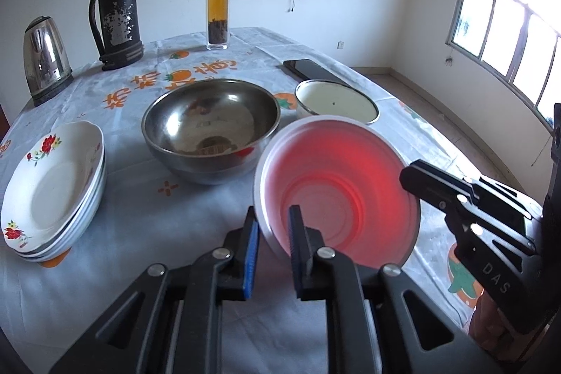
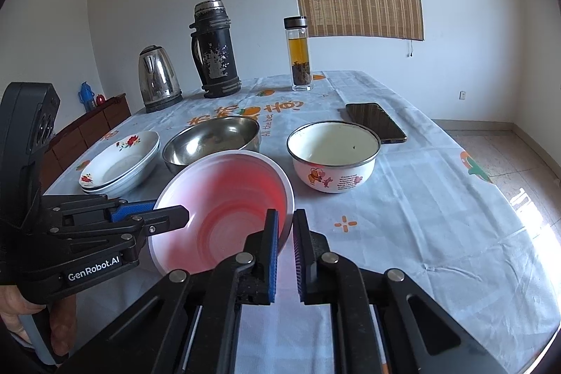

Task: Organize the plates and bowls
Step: 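Carry the pink bowl with the left gripper over the steel bowl, then lower the pink bowl into the steel bowl with the left gripper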

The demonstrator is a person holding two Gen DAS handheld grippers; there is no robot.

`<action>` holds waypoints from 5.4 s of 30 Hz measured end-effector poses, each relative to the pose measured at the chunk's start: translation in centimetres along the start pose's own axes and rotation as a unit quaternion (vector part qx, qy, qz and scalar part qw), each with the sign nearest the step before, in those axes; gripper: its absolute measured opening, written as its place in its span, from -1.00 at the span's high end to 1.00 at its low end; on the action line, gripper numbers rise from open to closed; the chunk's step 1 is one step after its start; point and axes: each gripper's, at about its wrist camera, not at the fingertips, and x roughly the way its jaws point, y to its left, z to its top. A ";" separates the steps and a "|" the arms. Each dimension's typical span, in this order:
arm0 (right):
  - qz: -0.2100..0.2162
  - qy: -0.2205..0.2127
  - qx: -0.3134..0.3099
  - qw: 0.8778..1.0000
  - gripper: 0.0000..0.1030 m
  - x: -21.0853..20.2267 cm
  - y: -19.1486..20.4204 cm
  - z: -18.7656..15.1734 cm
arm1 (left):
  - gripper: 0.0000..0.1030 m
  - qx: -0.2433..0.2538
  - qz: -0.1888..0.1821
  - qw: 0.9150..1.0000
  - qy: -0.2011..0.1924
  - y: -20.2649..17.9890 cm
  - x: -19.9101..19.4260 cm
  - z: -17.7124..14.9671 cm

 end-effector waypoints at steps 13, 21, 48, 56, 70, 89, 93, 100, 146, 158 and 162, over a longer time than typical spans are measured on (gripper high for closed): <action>0.003 -0.042 -0.020 0.999 0.82 -1.1 1.5 2.2 | 0.74 -0.008 0.018 0.999 -0.036 0.9 -1.5 1.4; 0.004 -0.058 -0.024 0.998 0.82 -1.7 2.1 2.6 | 0.74 -0.010 0.020 0.998 -0.054 1.2 -2.4 1.9; 0.005 -0.080 -0.042 0.996 0.82 -0.8 3.4 6.6 | 0.74 -0.026 0.022 0.996 -0.080 3.2 -3.5 5.8; 0.003 -0.083 -0.041 0.996 0.82 0.4 3.5 8.1 | 0.74 -0.034 0.020 0.994 -0.104 4.2 -3.5 7.5; -0.004 -0.074 -0.050 0.996 0.81 2.4 3.7 10.5 | 0.74 -0.052 0.016 0.992 -0.116 5.7 -2.5 9.8; -0.002 -0.029 -0.059 0.998 0.81 6.5 4.5 10.9 | 0.74 -0.096 -0.004 0.994 -0.061 9.2 2.7 8.6; 0.000 -0.018 -0.059 0.998 0.81 7.3 4.7 10.6 | 0.74 -0.101 -0.006 0.993 -0.058 9.6 2.7 8.4; 0.000 0.004 -0.054 0.999 0.81 8.4 4.7 9.9 | 0.74 -0.101 -0.005 0.993 -0.059 9.6 2.4 8.3; -0.001 0.052 -0.050 0.997 0.76 10.6 4.8 9.5 | 0.74 -0.113 -0.006 0.994 0.012 10.5 5.2 7.4; 0.004 0.060 -0.044 0.997 0.76 10.9 4.3 9.0 | 0.74 -0.093 0.009 0.996 0.007 9.9 5.5 7.4; 0.005 0.058 -0.046 0.997 0.76 10.7 4.4 9.0 | 0.73 -0.099 0.002 0.995 0.006 10.2 5.4 7.4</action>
